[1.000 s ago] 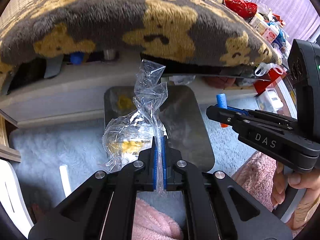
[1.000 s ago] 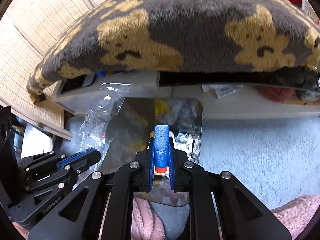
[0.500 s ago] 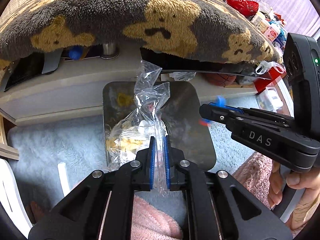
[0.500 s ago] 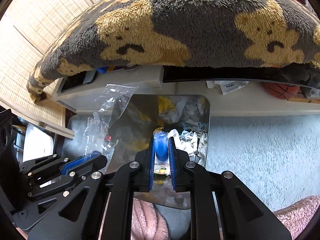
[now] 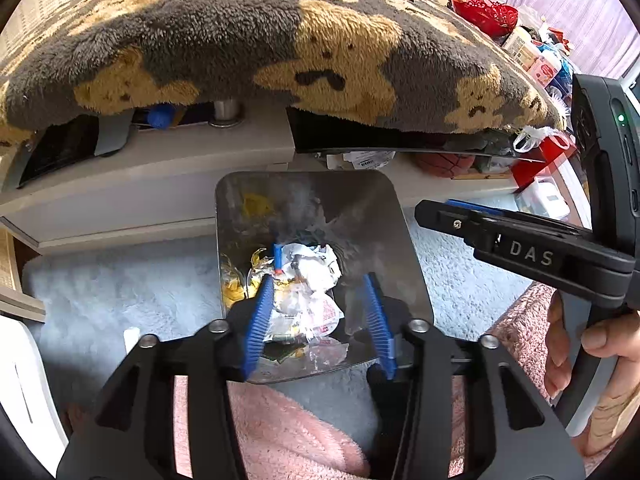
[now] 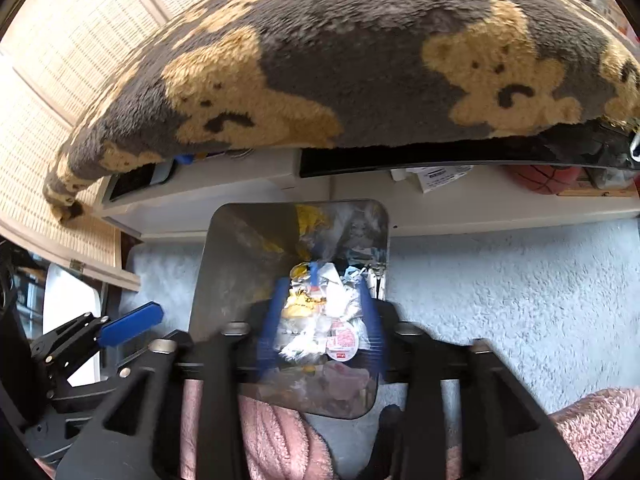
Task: Collect trash
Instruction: 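Lower both items over the metal bin and open both tools, then raise both tools back over the bed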
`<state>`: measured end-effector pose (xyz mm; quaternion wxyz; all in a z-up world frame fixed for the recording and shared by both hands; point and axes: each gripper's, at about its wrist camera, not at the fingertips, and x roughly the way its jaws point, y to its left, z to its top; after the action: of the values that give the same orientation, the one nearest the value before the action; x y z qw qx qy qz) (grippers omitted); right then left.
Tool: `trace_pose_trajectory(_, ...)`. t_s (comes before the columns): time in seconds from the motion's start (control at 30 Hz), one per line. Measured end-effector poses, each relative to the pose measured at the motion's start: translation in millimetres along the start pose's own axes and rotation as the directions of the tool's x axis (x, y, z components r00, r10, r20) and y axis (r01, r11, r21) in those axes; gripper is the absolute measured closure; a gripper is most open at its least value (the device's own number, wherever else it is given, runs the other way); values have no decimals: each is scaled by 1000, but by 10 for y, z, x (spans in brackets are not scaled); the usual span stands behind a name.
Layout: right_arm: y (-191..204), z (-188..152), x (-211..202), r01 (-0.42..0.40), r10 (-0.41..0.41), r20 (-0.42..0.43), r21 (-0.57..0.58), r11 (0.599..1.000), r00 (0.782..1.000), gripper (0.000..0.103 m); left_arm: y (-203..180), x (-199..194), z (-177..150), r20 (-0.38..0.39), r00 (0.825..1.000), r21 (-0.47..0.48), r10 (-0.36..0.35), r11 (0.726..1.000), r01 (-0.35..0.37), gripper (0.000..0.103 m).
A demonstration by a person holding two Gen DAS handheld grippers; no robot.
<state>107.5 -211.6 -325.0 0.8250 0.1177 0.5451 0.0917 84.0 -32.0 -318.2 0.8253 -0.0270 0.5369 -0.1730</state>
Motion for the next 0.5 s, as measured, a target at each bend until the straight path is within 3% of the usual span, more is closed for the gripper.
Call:
trace_pose_trajectory(0.1,-30,16,-23,5,-5,6,6,1000,1000,46,-8,-27,20,7,1000,0,1,1000,-1,50)
trace_pose_trajectory(0.17,-50,25,-43,12,-12,14,13,1000,1000,31,-6,-46,34,13,1000,-1,3,1000,-3,46)
trace_pose_trajectory(0.23,-64,33,-62,14,-14,23,19,1000,1000,26,0,-67,50,21,1000,-3,6,1000,-6,43)
trace_pose_trajectory(0.5,-112,94,-115,5,-6,29,32,999,1000,25,24,-166,129,45,999,-9,3,1000,-2,41)
